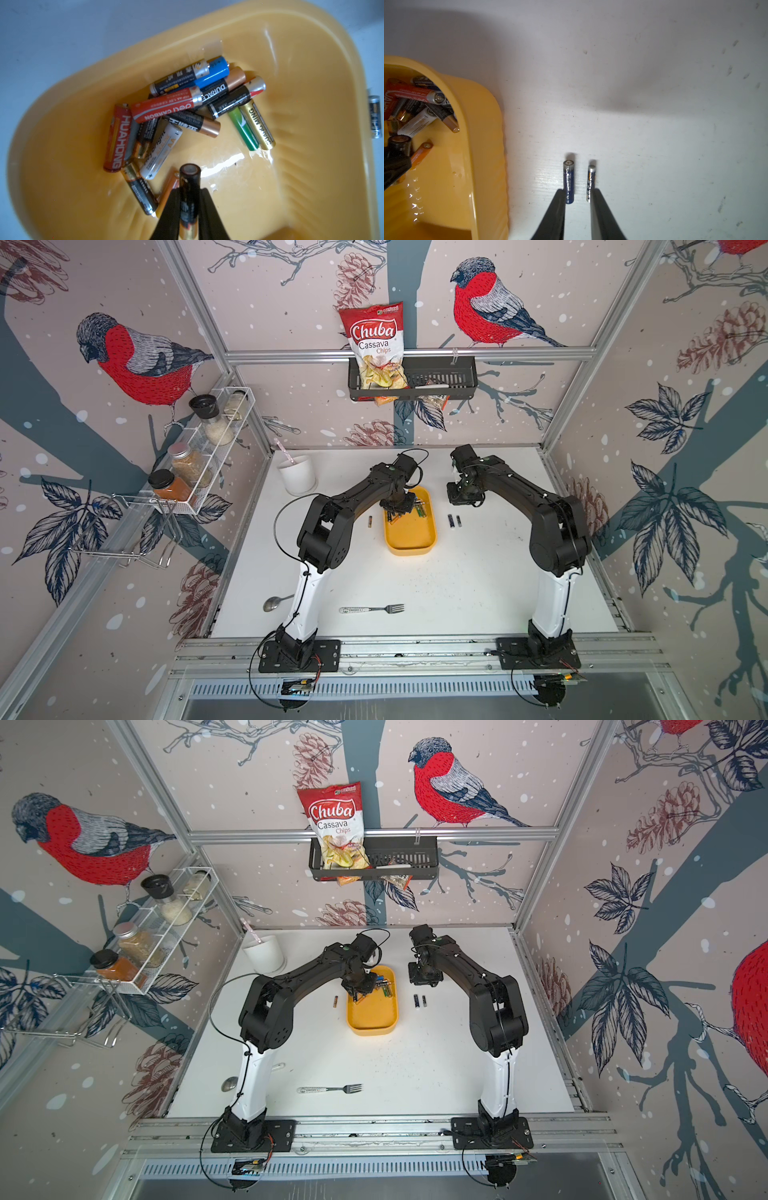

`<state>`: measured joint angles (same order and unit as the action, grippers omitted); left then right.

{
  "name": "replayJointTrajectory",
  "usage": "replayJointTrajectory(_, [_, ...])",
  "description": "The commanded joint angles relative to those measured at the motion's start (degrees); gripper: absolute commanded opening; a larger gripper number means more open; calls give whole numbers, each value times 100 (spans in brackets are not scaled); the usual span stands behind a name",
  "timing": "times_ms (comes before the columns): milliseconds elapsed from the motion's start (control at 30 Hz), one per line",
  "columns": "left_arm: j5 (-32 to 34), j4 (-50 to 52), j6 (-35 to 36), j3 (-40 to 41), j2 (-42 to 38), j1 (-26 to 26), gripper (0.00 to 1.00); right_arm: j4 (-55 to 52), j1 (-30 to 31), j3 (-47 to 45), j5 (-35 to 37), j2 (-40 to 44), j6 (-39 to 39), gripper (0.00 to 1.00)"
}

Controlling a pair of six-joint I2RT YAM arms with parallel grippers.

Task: Take the batteries out of the storage box
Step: Pick up the battery from the storage box.

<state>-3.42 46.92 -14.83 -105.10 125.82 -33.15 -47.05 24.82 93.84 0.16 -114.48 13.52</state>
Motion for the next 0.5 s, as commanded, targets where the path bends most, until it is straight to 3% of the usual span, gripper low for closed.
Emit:
replayJointTrajectory(0, [11,63,-53,41,-173,35,16,-58,30,35,1,5,19,27])
replayJointTrajectory(467, [-117,-52,-153,582,-1083,578,16,-85,113,208,-8,-40,41,27])
